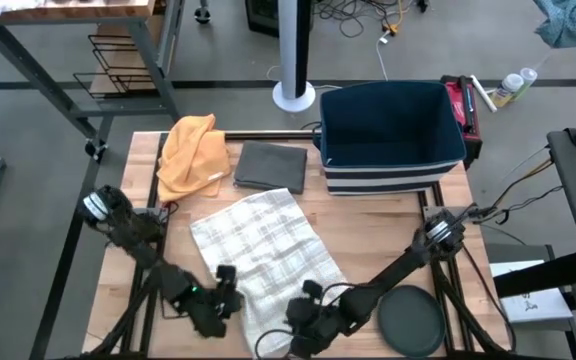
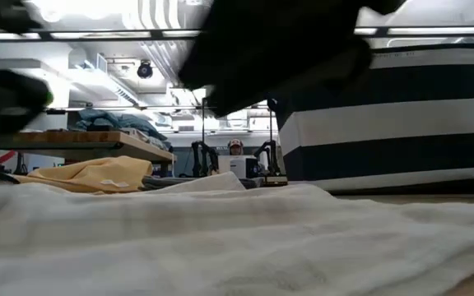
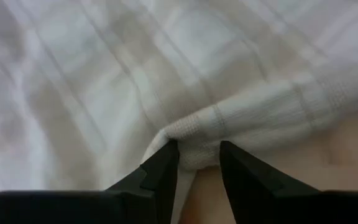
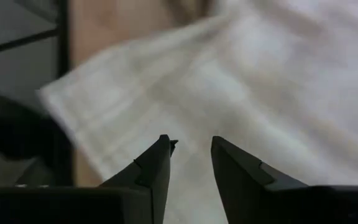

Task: Fold kitchen towel into neat rectangle
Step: Fold the white patterned towel

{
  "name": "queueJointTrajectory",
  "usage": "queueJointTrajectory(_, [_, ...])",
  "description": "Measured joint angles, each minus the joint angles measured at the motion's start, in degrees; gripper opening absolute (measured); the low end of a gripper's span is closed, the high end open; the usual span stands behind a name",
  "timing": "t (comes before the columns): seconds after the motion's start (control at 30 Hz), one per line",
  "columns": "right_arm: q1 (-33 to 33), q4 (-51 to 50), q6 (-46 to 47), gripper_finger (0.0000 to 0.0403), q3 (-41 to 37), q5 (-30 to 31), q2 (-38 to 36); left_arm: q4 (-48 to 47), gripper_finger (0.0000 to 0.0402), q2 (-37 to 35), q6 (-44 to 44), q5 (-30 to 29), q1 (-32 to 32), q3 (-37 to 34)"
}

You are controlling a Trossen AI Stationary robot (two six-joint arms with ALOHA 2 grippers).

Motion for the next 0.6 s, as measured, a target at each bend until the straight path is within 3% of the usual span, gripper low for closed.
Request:
queueJointTrajectory(0.1, [0.07,-0.78,0.78,0.0107,-0.06,-4.06,2.14,0.01,0.0114,-2.84,4.26,6.39,3.01,0.23])
queueJointTrajectory(0.2, [0.17,-8.56,3.92,0.0103,-0.09,-6.3,2.97,-3.06,0.0114,-5.48,4.86,13.63,4.68,0.21])
queueJointTrajectory(0.3, [0.3,-17.64,5.88,0.0101,0.22,-7.45,2.28,-8.66,0.0114,-8.09,4.94,15.77,5.1,0.23])
queueJointTrajectory(0.37, [0.33,-24.42,5.79,0.0101,0.24,-7.57,1.61,-12.32,0.0114,-9.59,5.83,15.32,5.84,0.23])
queueJointTrajectory(0.6, [-0.08,-50.24,6.3,0.0111,-0.15,-6.85,0.14,-14.53,0.0114,-12.3,15.51,2.77,13.83,-2.54])
